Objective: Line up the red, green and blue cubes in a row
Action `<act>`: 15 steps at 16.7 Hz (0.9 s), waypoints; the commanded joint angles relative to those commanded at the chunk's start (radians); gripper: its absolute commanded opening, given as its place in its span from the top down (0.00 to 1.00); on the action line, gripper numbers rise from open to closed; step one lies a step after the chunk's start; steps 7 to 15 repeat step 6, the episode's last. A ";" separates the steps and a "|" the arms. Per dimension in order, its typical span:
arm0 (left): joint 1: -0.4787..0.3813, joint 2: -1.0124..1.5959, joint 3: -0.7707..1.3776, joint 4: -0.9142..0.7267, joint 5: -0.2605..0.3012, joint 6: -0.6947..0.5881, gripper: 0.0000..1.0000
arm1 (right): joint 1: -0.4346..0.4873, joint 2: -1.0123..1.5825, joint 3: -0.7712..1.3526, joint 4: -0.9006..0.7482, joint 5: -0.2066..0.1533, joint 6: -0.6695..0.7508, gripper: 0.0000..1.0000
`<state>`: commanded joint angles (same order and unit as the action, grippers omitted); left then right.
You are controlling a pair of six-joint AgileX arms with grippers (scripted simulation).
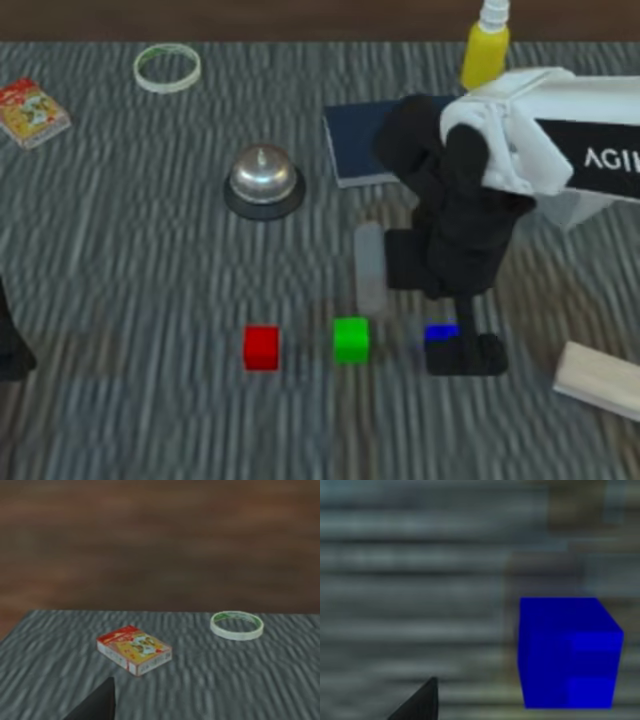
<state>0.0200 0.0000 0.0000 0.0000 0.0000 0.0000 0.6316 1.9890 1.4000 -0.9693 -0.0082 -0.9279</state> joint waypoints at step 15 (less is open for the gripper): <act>0.000 0.000 0.000 0.000 0.000 0.000 0.00 | 0.006 -0.054 0.092 -0.147 0.000 -0.005 0.00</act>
